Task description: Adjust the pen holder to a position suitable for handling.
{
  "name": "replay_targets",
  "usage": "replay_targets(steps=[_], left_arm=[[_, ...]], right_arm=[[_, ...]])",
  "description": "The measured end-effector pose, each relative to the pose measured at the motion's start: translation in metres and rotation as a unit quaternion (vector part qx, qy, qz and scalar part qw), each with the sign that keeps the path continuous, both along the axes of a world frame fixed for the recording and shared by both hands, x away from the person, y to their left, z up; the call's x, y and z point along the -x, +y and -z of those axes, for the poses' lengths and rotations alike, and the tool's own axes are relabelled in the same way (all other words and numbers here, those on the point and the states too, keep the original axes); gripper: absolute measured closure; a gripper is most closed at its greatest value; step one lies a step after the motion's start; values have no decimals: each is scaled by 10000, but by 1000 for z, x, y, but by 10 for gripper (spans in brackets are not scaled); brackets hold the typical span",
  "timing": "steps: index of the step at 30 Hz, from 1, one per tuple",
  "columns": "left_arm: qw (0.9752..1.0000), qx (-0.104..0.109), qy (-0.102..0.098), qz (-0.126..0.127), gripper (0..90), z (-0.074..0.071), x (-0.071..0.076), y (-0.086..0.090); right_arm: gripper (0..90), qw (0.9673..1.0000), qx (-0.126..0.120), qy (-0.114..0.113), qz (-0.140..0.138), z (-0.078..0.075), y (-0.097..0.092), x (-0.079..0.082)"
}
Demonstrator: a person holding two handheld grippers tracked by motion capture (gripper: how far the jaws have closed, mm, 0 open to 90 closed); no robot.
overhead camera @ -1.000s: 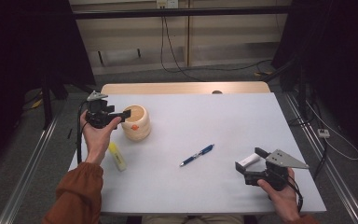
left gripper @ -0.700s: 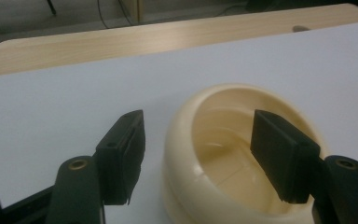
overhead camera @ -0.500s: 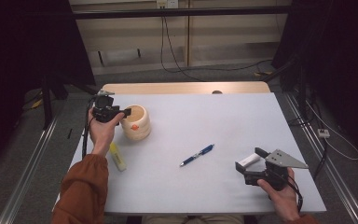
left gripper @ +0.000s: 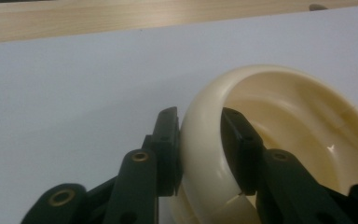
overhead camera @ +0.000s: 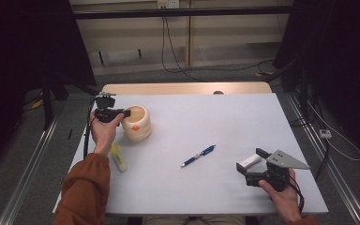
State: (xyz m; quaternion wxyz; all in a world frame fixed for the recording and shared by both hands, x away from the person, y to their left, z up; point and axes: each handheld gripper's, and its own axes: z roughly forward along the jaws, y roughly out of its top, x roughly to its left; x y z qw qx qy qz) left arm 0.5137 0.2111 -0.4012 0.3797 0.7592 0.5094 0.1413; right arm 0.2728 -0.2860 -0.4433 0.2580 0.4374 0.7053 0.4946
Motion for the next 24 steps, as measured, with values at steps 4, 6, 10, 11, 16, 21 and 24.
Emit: replay_targets(steps=[4, 6, 10, 11, 16, 21, 24], left_arm=[[9995, 319, 72, -21, 719, 0, -1, 1], [9993, 346, 77, -97, 716, 0, 0, 1], [9985, 521, 84, -105, 713, -2, 1, 1], [9985, 521, 84, -105, 713, -2, 1, 1], [9978, 637, -10, -160, 712, -10, 6, 0], [9972, 739, -111, -78, 702, -19, 14, -2], [9972, 735, -151, -9, 710, -23, 18, -7]], right_arm=[[64, 10000, 6, 9, -6, 0, 0, 0], [65, 10000, -7, 2, -13, 0, 0, 0], [65, 10000, -22, 16, 17, 0, -1, 0], [65, 10000, -22, 16, 17, 0, -1, 0], [65, 10000, -38, 19, 11, 0, 0, 0], [65, 10000, -25, 18, 19, 0, -1, 0], [65, 10000, -22, 21, 13, 0, 0, -1]])
